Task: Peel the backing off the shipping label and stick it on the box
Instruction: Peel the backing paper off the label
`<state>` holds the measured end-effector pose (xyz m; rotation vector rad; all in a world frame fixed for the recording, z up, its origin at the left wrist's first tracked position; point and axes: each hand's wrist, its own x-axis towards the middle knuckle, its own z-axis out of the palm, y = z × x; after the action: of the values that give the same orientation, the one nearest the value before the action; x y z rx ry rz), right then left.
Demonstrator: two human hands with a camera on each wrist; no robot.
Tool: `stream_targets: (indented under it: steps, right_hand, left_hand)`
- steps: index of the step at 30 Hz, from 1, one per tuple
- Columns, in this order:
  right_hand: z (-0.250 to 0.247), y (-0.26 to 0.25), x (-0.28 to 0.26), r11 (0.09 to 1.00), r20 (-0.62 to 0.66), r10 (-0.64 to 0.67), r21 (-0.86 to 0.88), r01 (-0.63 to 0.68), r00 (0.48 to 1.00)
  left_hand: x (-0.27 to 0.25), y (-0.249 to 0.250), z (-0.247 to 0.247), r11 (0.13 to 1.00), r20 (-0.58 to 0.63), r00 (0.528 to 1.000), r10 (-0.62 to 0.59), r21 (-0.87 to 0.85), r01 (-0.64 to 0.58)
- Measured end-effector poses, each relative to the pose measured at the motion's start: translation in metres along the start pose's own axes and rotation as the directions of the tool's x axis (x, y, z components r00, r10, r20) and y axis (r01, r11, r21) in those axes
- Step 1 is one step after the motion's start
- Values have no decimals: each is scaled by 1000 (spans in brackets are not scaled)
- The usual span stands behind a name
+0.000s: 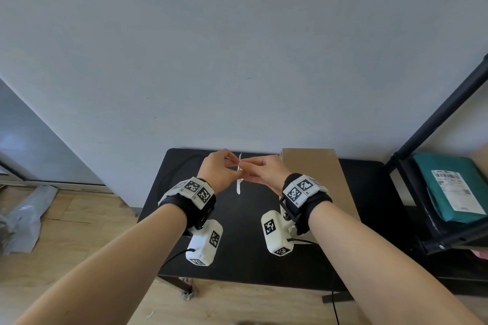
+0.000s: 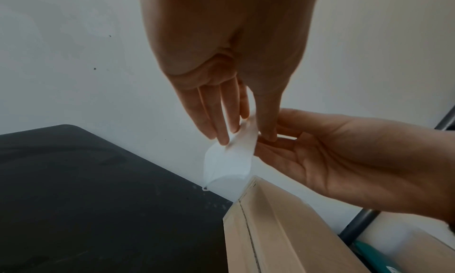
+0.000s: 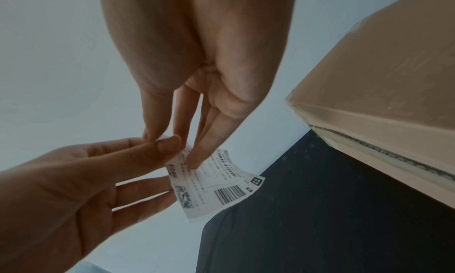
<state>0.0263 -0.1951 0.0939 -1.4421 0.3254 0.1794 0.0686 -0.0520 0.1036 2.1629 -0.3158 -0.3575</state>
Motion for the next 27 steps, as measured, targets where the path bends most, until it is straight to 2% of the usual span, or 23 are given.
stream_targets:
  steps: [9,16,27]
  right_hand:
    - [1,0,2,1000,-17,-14,-8,14,1000]
    - [3,-6,7,998,-88,-20,-62,15,996]
    - [5,-3,9,996,-81,-8,-84,1,997]
  left_hand:
    - [3,-3,2,1000,-5,1000,11,10,-11]
    - [5,-1,-1,1000,14,1000,13,-10,-13]
    - [11,-5,-4,993,25,1000,-13,-115,16]
